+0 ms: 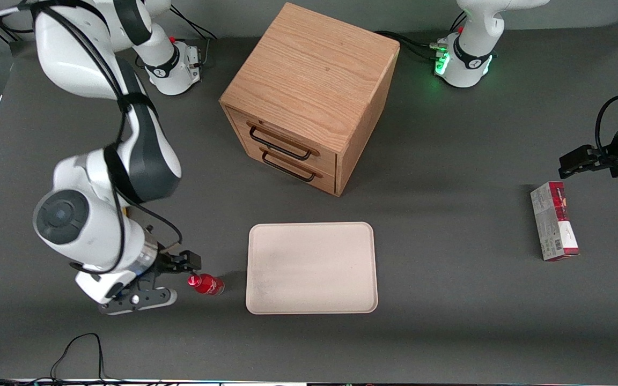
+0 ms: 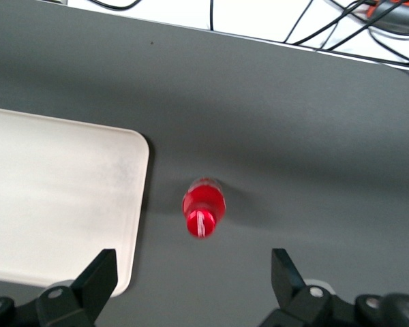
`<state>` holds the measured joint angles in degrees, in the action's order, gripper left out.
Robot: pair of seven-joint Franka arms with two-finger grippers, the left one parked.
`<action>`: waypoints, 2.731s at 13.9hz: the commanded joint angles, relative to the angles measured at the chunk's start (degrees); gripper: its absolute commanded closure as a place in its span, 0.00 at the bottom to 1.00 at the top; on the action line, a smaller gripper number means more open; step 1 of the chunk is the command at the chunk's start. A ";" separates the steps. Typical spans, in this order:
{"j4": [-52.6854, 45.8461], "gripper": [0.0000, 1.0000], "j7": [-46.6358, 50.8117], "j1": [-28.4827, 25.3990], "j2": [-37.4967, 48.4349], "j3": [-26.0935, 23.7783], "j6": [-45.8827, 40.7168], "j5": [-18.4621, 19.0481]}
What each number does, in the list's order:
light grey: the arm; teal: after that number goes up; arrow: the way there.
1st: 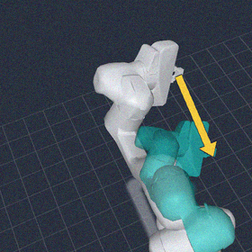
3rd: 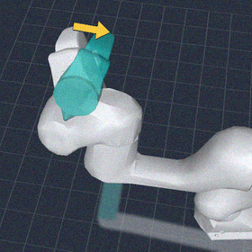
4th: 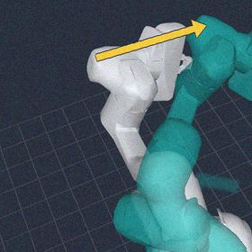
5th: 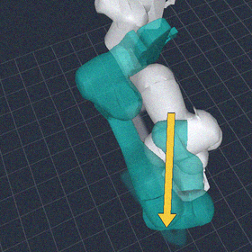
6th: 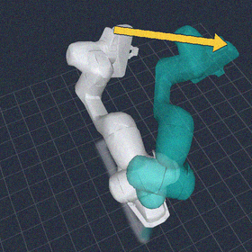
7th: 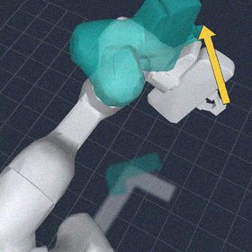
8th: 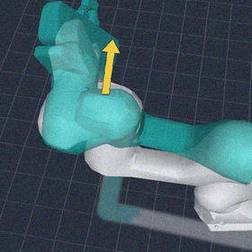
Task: Place coke bottle on tray
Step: 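Move the open right gripper over the red Coca-Cola bottle, then lower the right gripper and close it around the bottle, then lift the bottle and carry it toward the cream tray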
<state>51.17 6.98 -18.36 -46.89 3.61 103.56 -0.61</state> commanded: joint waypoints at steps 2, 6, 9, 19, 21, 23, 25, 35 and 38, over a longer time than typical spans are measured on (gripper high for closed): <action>-2.30 0.00 0.76 0.43 -4.95 -0.88 3.83 -0.62; 0.33 0.00 0.49 0.43 -5.58 -0.88 3.76 -1.67; 1.65 0.00 0.58 0.43 -5.58 -0.80 3.84 -1.67; 4.12 0.38 0.58 0.43 -5.14 -0.53 3.84 -1.50; 4.03 0.65 0.14 0.52 -4.88 -0.44 3.76 -1.41; 4.03 0.81 -0.03 0.52 -4.79 -0.36 3.58 -1.24; 3.94 0.86 -0.03 0.61 -4.61 -0.36 3.32 -1.06; -1.42 0.88 -0.82 0.70 7.58 -0.36 -11.34 -0.88; -1.42 0.88 -2.76 0.61 13.65 -0.36 -18.11 -0.80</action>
<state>48.56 5.79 -17.70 -37.64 3.41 89.06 -1.16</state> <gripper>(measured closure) 0.678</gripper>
